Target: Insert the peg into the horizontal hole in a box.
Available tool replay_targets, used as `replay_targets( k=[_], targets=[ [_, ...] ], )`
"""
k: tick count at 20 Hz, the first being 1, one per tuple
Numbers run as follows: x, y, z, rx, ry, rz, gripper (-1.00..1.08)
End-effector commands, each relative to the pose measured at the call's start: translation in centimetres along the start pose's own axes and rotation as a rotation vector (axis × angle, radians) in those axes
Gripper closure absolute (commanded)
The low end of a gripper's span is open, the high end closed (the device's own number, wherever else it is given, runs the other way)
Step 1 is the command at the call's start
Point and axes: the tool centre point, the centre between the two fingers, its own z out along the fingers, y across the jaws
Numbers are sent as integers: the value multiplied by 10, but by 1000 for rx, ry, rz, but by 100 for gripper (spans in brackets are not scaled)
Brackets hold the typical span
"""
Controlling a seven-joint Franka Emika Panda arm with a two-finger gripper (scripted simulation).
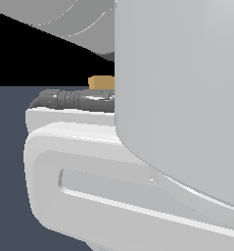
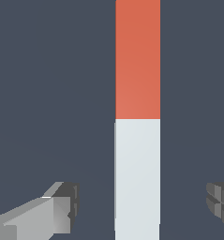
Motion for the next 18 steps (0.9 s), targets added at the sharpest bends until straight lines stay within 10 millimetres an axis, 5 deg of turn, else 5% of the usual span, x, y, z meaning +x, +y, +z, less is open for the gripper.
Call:
replay_targets(
  k=[1, 9, 15, 16, 18],
  targets=[
    [0, 0, 5, 1, 0, 0, -92],
    [-2, 0, 43, 1, 0, 2, -92],
    [-3, 2, 50, 1, 0, 3, -92],
    [-3, 2, 50, 1, 0, 3, 108],
    [-3, 2, 50, 1, 0, 3, 108]
  ],
)
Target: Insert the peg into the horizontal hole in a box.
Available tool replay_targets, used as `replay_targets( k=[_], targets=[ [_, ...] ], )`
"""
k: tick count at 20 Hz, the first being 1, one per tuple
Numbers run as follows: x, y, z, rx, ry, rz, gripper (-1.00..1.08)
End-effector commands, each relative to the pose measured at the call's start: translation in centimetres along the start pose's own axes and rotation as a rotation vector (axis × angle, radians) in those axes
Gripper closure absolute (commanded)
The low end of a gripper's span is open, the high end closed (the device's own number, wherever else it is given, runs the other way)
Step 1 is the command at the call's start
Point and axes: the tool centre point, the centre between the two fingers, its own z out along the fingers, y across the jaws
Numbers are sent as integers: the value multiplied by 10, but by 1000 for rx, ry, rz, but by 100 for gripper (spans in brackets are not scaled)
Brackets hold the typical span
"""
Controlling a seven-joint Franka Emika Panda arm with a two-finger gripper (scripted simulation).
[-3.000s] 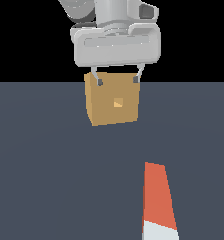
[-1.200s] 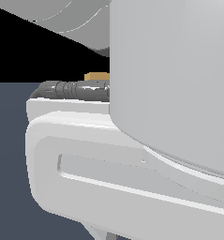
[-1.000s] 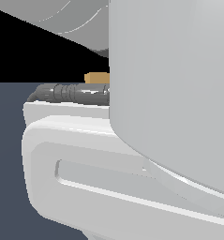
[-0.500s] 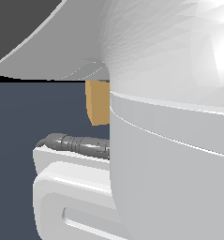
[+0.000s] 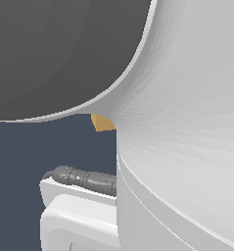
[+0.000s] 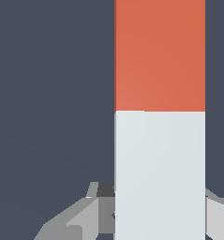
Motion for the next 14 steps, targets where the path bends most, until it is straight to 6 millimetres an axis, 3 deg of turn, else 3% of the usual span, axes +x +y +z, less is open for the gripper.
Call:
replay_targets(
  k=[1, 9, 14],
  targets=[
    [0, 0, 0, -1, 0, 0, 108],
    [1, 0, 0, 0, 0, -1, 108],
    [22, 3, -5, 0, 0, -37, 108]
  ],
)
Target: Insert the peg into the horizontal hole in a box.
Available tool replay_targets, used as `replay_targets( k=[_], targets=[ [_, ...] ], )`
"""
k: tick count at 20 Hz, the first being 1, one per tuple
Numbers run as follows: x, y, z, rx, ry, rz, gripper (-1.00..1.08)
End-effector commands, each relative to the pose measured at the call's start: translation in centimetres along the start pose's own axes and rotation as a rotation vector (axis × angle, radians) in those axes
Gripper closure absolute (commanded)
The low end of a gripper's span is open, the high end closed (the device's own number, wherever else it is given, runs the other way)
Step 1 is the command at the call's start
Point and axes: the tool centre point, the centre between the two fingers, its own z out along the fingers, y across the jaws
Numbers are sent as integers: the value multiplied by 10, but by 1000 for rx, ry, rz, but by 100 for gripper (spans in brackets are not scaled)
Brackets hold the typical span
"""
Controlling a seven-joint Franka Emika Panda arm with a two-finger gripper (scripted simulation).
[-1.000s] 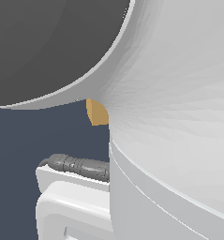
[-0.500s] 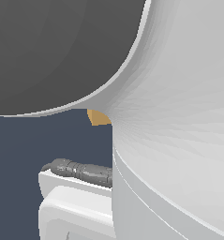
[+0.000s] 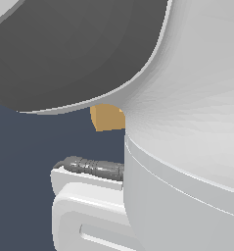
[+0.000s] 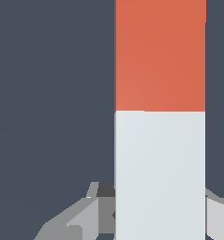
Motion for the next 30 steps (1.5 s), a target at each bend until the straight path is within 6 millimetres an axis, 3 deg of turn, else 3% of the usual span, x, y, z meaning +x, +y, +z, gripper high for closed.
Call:
replay_targets(
  k=[1, 6, 14, 18, 24, 30],
  targets=[
    [18, 3, -6, -4, 1, -30, 108],
    [77, 7, -21, -4, 0, -128, 108],
    [223, -9, -57, -5, -2, -372, 108],
    [277, -25, -71, -5, -2, -468, 108],
    [322, -43, -82, -5, -1, -547, 108],
    [327, -46, -84, -5, -1, -557, 108]
  ],
)
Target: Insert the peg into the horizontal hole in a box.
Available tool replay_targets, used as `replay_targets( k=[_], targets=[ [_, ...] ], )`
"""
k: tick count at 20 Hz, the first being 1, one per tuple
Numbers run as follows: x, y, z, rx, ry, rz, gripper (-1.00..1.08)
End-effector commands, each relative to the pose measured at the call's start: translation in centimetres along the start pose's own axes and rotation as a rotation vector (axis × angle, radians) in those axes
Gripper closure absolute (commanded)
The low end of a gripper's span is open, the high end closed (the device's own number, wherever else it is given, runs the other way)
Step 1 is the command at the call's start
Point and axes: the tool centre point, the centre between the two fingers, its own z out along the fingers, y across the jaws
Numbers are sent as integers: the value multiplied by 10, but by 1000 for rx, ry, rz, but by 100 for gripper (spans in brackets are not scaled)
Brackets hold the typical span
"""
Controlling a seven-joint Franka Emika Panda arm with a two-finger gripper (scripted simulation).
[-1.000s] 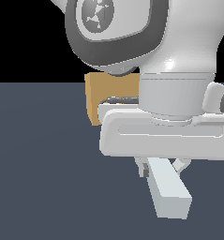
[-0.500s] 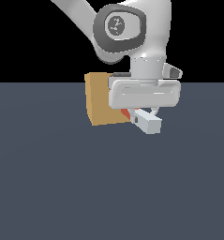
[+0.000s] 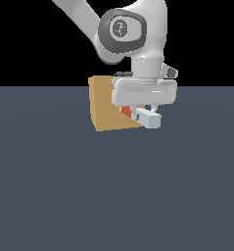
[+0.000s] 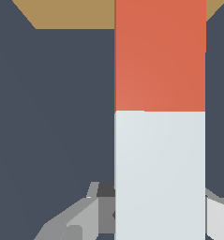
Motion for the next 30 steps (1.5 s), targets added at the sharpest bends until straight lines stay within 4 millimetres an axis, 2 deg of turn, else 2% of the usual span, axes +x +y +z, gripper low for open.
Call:
replay_targets(
  k=[1, 8, 11, 15, 23, 26, 30],
  targets=[
    [0, 0, 0, 0, 0, 0, 108],
    [-1, 0, -1, -2, 0, -1, 108],
    [6, 0, -1, -2, 0, -1, 108],
    [30, -1, -2, -2, 0, -1, 108],
    [101, -1, -3, -5, 0, -1, 108],
    [116, -1, -3, -5, 0, -1, 108],
    [123, 0, -3, -5, 0, -1, 108]
  ],
)
